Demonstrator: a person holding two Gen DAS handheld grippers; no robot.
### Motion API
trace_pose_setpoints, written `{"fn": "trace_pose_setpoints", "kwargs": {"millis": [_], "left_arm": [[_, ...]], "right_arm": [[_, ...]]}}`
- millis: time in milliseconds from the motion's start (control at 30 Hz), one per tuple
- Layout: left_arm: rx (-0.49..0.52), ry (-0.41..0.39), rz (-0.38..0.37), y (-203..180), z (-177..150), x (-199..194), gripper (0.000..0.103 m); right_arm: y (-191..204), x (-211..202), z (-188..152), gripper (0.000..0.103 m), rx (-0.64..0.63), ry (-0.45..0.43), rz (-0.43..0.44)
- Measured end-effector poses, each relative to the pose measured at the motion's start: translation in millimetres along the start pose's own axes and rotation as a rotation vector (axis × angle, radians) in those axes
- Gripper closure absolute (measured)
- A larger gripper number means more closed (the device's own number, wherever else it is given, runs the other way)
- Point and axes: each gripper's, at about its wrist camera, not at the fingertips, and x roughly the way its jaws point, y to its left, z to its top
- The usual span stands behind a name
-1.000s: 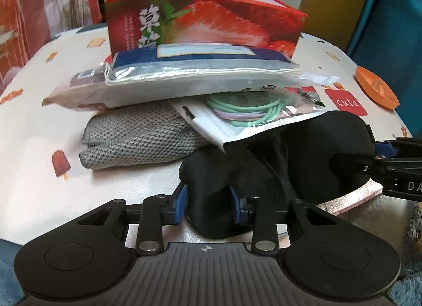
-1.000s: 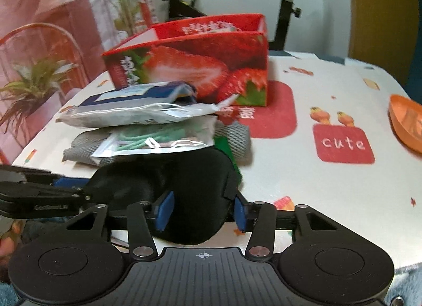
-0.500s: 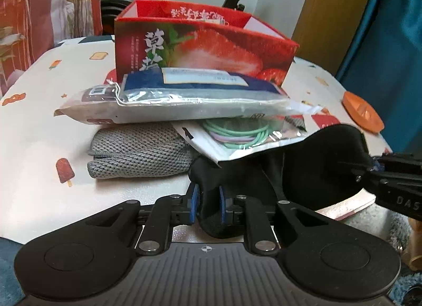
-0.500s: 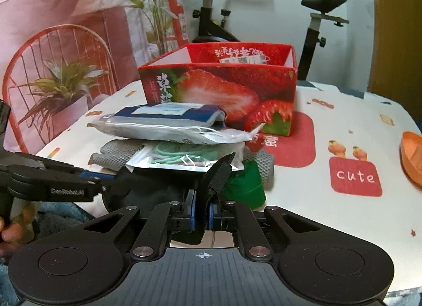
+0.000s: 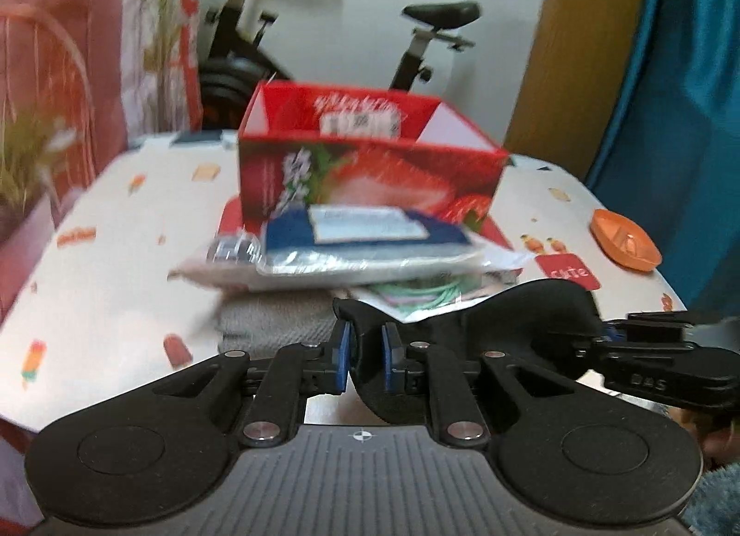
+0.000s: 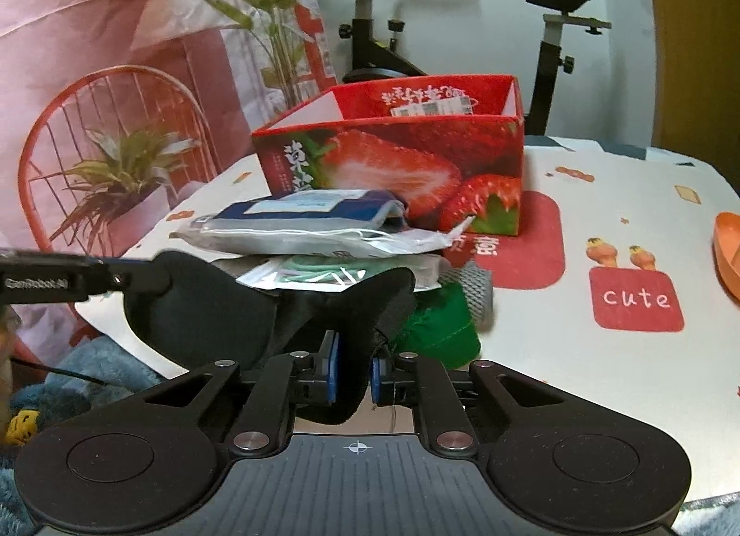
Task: Organize soft objects
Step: 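Lift the black eye mask with both grippers toward the red box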
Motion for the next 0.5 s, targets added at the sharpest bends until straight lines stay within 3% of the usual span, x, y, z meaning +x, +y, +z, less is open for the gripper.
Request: {"fn": "trace_pose_setpoints", "kwargs": {"millis": [200,500], "left_arm": [[0.065,-0.111,0.056,-12,8,-26,0.09],[-0.001,-0.128,0.061,-7,14,-28,0.09]], "right_arm": [[3,-11,2,0.09,-0.008,-0.048,-0.002],[4,-21,8,0.09,-0.025,-0.119,0.017]]}}
